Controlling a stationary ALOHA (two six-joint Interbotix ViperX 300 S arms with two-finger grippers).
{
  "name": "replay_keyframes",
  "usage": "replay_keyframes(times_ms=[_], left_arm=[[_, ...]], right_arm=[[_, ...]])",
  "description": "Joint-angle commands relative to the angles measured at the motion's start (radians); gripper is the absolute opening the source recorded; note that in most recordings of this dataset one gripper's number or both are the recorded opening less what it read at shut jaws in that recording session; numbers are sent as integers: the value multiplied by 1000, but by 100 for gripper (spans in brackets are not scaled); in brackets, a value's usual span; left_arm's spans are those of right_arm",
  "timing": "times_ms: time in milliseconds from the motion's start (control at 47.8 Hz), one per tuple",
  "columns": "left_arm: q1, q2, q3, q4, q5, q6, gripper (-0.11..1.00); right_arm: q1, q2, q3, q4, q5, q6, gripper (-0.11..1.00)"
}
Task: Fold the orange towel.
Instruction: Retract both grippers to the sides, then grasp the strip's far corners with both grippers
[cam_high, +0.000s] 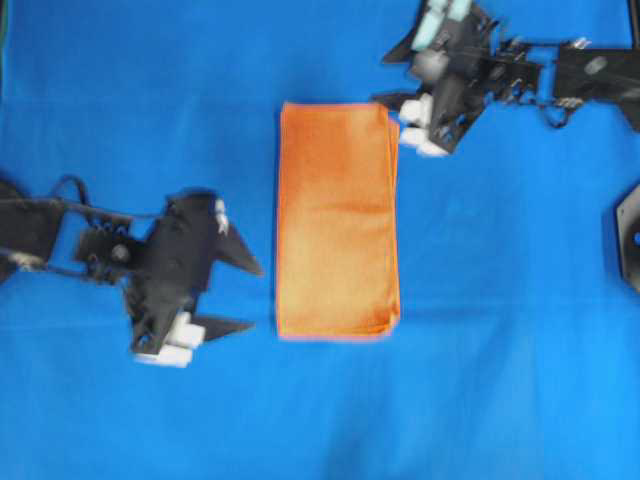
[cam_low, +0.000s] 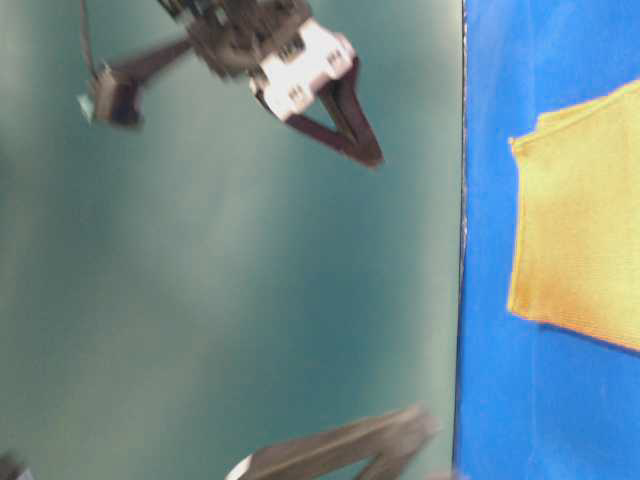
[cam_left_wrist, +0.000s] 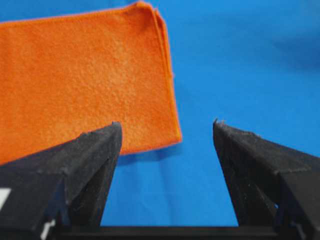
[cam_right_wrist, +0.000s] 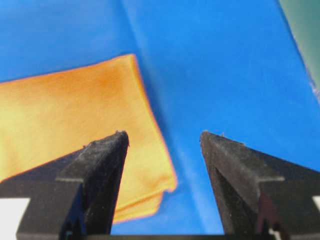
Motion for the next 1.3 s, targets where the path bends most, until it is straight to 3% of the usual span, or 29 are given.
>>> replay_keyframes(times_ms=[0, 314, 481, 1004, 1275], left_arm=[[12, -74, 20, 2, -35, -2, 67], [92, -276, 193, 2, -244, -2, 67], [127, -328, 276, 2, -313, -3, 67], [146, -310, 290, 2, -373, -3, 67], [261, -179, 224, 2, -396, 15, 67]], right_arm=[[25, -98, 40, 20, -18, 14, 62], [184, -357, 235, 46, -110, 133, 62], [236, -416, 302, 44, -160, 181, 62], [230, -399, 316, 43, -215, 192, 62], [77, -301, 273, 43, -215, 192, 62]])
